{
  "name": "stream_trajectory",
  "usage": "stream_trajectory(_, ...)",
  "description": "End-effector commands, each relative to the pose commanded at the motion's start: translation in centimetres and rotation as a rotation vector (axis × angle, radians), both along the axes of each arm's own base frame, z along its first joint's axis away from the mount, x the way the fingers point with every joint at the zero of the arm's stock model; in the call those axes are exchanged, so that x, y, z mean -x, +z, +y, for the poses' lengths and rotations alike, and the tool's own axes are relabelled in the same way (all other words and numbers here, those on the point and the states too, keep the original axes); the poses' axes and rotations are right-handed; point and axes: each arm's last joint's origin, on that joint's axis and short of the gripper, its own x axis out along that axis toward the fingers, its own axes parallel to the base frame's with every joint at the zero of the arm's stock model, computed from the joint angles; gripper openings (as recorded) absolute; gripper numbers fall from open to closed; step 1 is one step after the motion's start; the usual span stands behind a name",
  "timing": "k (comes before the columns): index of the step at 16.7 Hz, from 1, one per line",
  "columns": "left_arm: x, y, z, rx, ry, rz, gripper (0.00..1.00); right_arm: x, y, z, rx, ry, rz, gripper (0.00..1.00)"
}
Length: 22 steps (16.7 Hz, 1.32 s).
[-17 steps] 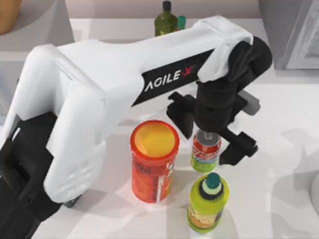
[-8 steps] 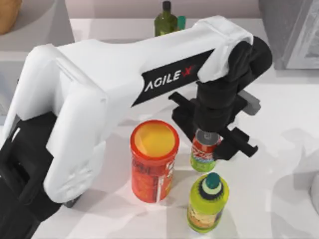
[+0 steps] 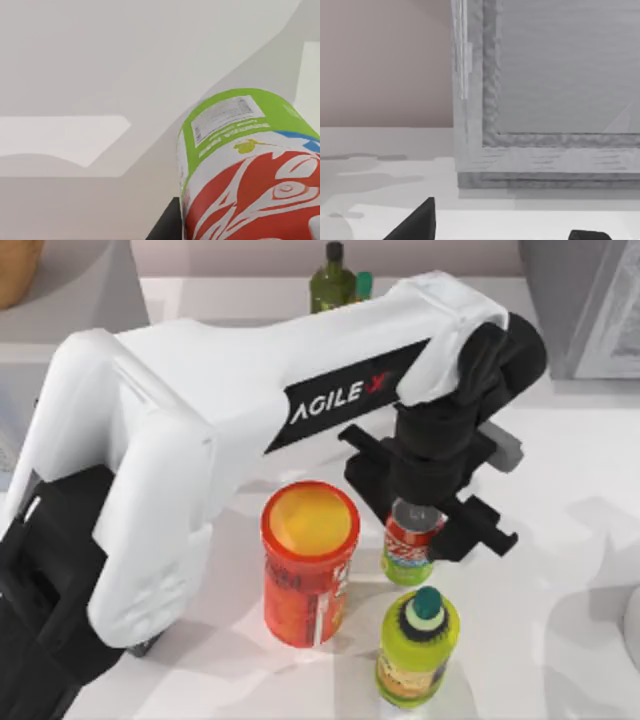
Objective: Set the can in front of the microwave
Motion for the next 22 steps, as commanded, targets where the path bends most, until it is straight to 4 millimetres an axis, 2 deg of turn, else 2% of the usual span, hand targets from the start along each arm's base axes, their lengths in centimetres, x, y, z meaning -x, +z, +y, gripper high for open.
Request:
stream_trajectory(3,0.0,0.2,-0.1,-0.003,-0.002,0.003,0.00,0.0,0.0,0.0,0.000,0.000,0.000,1.00)
stream_trajectory(9,0.0,3.9,0.0,-0.001,0.000,0.002,0.00,0.0,0.0,0.0,0.000,0.000,0.000,1.00)
stream_trajectory(14,-0.4,4.0,0.4,0.005,0.007,-0.004,0.00,0.0,0.0,0.0,0.000,0.000,0.000,1.00)
stream_trajectory(17,-2.2,5.9,3.6,0.049,0.077,-0.042,0.00,0.0,0.0,0.0,0.000,0.000,0.000,1.00)
stream_trajectory(20,-3.8,8.6,9.5,0.101,0.193,-0.092,0.00,0.0,0.0,0.0,0.000,0.000,0.000,1.00)
stream_trajectory(22,-3.8,10.2,14.0,0.126,0.278,-0.119,0.00,0.0,0.0,0.0,0.000,0.000,0.000,1.00)
